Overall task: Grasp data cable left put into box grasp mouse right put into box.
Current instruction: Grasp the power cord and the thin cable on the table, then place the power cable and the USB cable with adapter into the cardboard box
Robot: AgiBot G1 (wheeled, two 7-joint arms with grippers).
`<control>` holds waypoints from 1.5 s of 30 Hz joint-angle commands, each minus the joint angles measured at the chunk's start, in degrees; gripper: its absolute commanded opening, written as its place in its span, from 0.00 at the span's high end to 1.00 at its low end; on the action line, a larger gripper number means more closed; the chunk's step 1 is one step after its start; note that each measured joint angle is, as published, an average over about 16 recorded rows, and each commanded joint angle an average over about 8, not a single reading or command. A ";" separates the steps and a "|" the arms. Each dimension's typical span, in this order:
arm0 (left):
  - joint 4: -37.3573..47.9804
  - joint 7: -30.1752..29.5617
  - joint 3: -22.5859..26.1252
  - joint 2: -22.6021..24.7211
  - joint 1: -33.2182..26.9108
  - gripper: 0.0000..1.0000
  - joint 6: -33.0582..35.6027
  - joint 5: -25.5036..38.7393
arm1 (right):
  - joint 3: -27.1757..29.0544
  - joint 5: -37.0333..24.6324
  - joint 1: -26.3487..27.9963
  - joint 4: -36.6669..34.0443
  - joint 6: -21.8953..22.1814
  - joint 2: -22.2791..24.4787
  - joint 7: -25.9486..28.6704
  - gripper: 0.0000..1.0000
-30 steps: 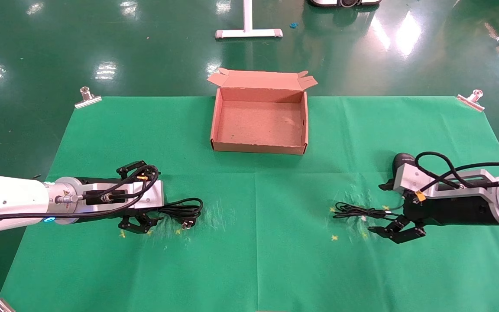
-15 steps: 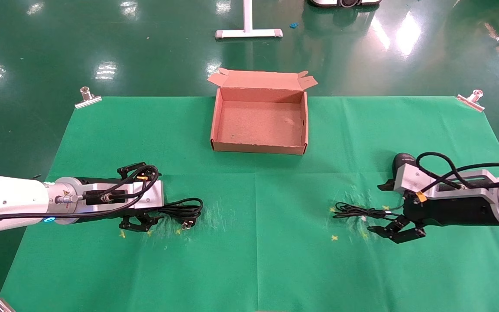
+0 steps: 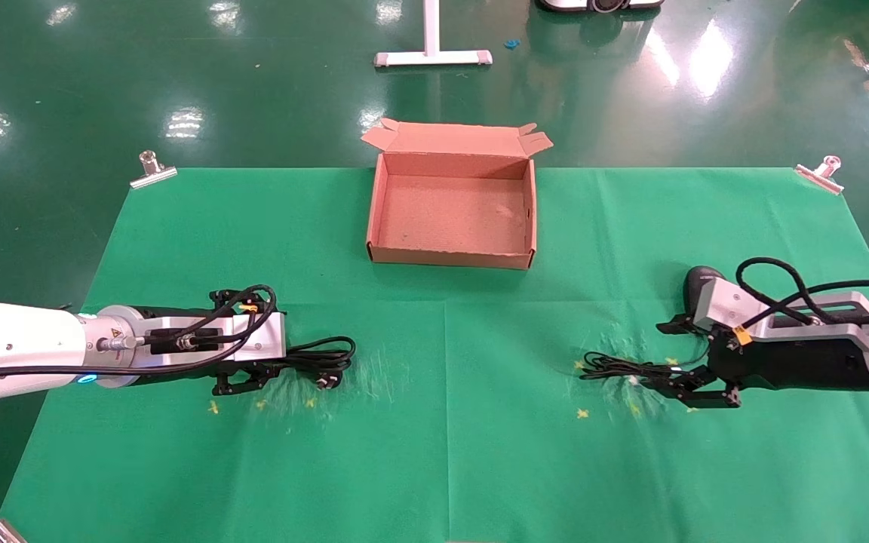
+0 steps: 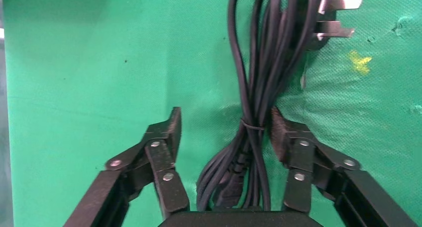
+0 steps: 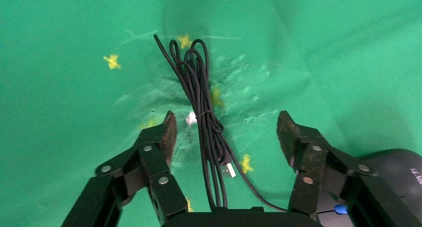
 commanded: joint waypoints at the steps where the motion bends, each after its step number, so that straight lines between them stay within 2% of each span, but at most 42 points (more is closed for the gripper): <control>1: 0.00 0.01 0.00 0.00 0.00 1.00 0.00 0.00 | 0.02 0.01 -0.05 0.06 0.06 0.02 0.01 1.00; 23: 0.00 0.01 0.00 0.00 0.00 1.00 0.00 0.00 | 0.06 -0.06 -0.50 -0.49 0.33 0.52 0.40 1.00; 31: 0.04 -0.13 -0.16 -0.08 -0.22 1.00 0.24 -0.39 | 2.02 2.72 0.03 0.95 -0.10 2.31 0.88 1.00; 39: 0.68 -1.49 -2.51 -0.37 -5.93 1.00 4.03 -5.42 | 6.36 10.01 -0.89 8.89 -2.73 6.95 2.27 1.00; 45: 1.85 -3.09 -3.60 4.38 -11.19 1.00 3.07 -6.94 | 9.37 14.06 -1.24 18.94 -2.75 11.10 6.66 1.00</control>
